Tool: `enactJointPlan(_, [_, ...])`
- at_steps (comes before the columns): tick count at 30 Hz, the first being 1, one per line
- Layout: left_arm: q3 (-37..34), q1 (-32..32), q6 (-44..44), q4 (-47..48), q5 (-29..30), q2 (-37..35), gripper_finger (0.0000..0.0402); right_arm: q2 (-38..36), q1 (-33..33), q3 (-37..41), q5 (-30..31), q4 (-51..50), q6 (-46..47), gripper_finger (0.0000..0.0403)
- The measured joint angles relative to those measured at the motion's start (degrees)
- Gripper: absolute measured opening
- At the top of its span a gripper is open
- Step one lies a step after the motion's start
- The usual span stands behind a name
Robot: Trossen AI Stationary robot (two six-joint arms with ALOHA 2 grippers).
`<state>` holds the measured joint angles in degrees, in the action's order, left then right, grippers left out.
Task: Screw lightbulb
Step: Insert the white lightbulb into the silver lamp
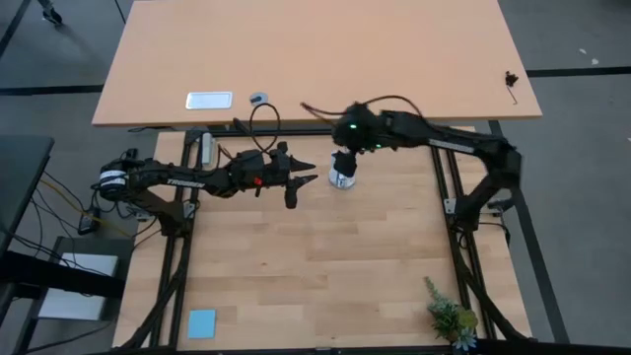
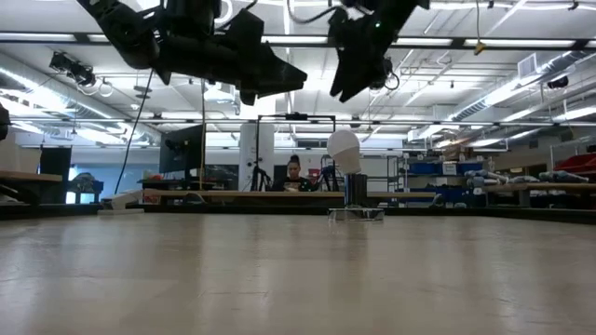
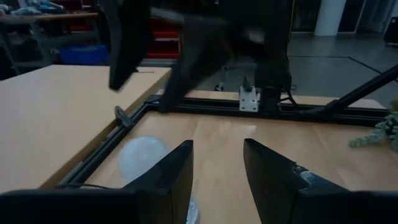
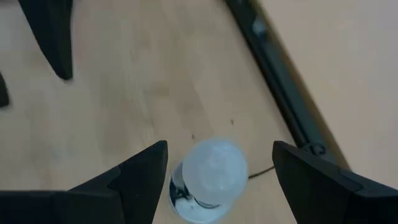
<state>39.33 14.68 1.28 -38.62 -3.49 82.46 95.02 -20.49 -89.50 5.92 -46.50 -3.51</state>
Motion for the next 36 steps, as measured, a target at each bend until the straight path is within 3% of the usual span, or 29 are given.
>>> enactJointPlan(6, [-5.22,1.77,-2.43,-9.42,-1.39,0.00,0.0147,8.60,-0.97,-8.37,-2.82,-7.73,-1.47,0.0297])
enactJointPlan(10, [-6.91,1.87,-3.21,-9.53,-1.77,0.02,0.0147,11.50,-1.88,-9.96,-2.32,-8.77,-2.58,0.0298])
enactJointPlan(20, [-7.87,1.81,-3.19,-9.62,-1.81,0.02,0.0147,12.99,-4.76,-9.96,2.17,-9.71,-3.68,0.0298])
enactJointPlan(36, [-7.87,1.83,-2.80,-9.45,-1.75,0.02,0.0147,15.11,-7.11,-10.00,-1.27,-12.43,-3.56,0.0291])
